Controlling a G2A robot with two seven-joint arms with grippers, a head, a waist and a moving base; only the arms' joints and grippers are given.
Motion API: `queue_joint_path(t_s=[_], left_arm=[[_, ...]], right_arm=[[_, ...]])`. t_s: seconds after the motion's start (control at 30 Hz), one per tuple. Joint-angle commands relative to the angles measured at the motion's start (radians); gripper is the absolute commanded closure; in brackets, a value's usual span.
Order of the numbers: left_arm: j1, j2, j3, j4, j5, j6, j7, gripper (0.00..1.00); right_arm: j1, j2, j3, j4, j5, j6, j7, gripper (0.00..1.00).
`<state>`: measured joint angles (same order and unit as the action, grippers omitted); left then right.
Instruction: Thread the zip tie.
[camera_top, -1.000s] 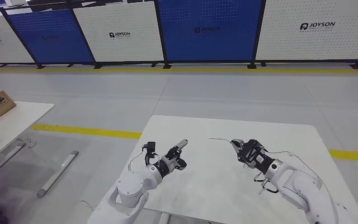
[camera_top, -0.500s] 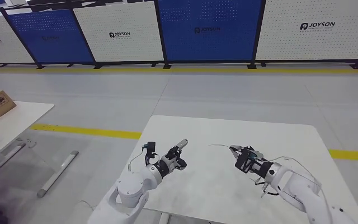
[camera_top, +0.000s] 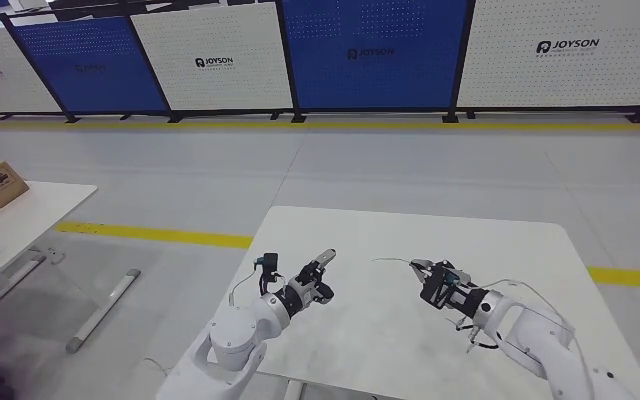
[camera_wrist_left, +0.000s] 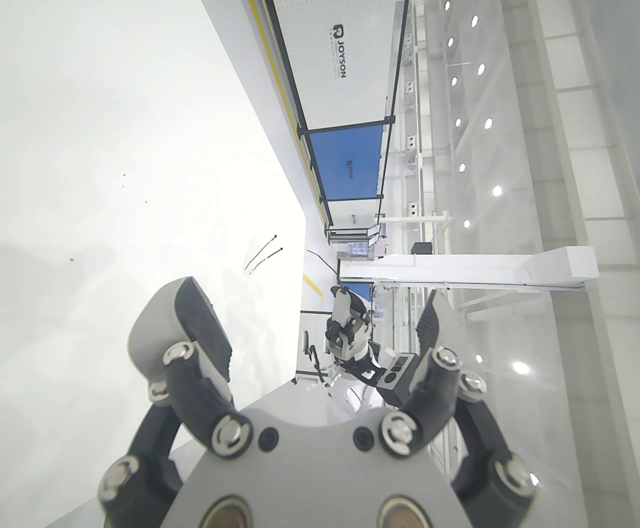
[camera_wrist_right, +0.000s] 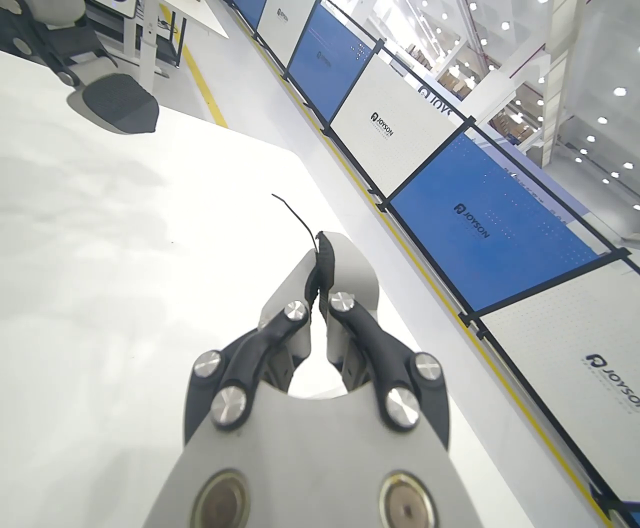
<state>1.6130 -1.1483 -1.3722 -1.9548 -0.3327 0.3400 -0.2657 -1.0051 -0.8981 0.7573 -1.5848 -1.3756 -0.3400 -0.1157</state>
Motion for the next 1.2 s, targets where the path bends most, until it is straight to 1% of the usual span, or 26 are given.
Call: queue_joint_path(t_s=[0.0,0.5,0.57,0.67,0.77,0.83,1.17], left_arm=[[0.000,0.000,0.000,0.000,0.000,0.000,0.000,0.00],[0.000,0.000,0.000,0.000,0.000,0.000,0.000,0.00],[0.000,0.000,0.000,0.000,0.000,0.000,0.000,0.00],[0.000,0.000,0.000,0.000,0.000,0.000,0.000,0.00],[0.000,0.000,0.000,0.000,0.000,0.000,0.000,0.00],[0.000,0.000,0.000,0.000,0.000,0.000,0.000,0.00],[0.000,0.000,0.000,0.000,0.000,0.000,0.000,0.00]], right_arm=[[0.000,0.000,0.000,0.000,0.000,0.000,0.000,1.00],[-0.003,-0.001,0.001,-0.001,-0.004,0.005,0.002,1.00],[-0.004,-0.003,0.000,-0.024,-0.041,0.002,-0.006,1.00],[0.000,-0.004,-0.004,-0.038,-0.102,0.000,-0.041,1.00],[0.004,-0.003,-0.015,-0.035,-0.138,0.000,-0.084,1.00],[0.007,-0.003,-0.019,-0.029,-0.147,0.000,-0.099,1.00],[0.007,-0.003,-0.019,-0.029,-0.147,0.000,-0.099,1.00]])
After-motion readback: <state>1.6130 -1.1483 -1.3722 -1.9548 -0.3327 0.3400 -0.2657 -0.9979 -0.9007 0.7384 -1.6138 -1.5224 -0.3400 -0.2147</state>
